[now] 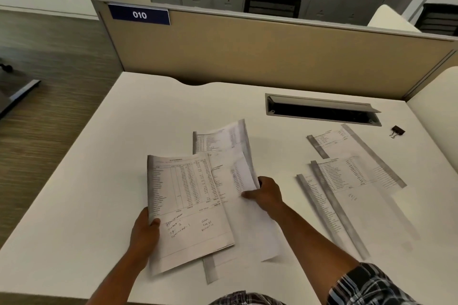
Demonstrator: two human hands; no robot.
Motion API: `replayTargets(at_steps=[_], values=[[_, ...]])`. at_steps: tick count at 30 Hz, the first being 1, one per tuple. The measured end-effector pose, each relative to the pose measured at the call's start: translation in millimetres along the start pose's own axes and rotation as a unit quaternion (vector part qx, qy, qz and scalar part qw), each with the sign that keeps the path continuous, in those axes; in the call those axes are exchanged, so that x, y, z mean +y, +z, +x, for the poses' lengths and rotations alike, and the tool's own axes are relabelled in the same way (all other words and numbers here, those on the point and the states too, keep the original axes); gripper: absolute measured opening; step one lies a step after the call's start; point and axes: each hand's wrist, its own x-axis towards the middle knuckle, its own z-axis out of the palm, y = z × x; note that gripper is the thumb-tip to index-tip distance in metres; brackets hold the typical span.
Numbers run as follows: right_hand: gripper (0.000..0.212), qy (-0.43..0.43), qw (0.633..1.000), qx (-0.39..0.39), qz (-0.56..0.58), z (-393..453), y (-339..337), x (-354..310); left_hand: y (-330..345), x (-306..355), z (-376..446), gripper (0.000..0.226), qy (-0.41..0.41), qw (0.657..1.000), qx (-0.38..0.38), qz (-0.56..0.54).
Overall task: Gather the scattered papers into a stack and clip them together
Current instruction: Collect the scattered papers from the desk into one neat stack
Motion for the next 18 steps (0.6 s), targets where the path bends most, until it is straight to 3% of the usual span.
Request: replayTargets(at_steps=[4,13,18], values=[[0.034,-0.071,0.994,0.058,-0.066,-7,-10,18,1,1,0,0.038,-0.001,1.0,-0.001,0.011],[0.019,-0.005,0.989,0.102,0.108,0,-65,69,4,8,3,0.038,0.005,1.0,-0.004,0.003],[0.038,-0.01,0.973,0.138,0.184,0,-96,83,9,13,13,0.037,0.001,1.0,-0.007,0.004]])
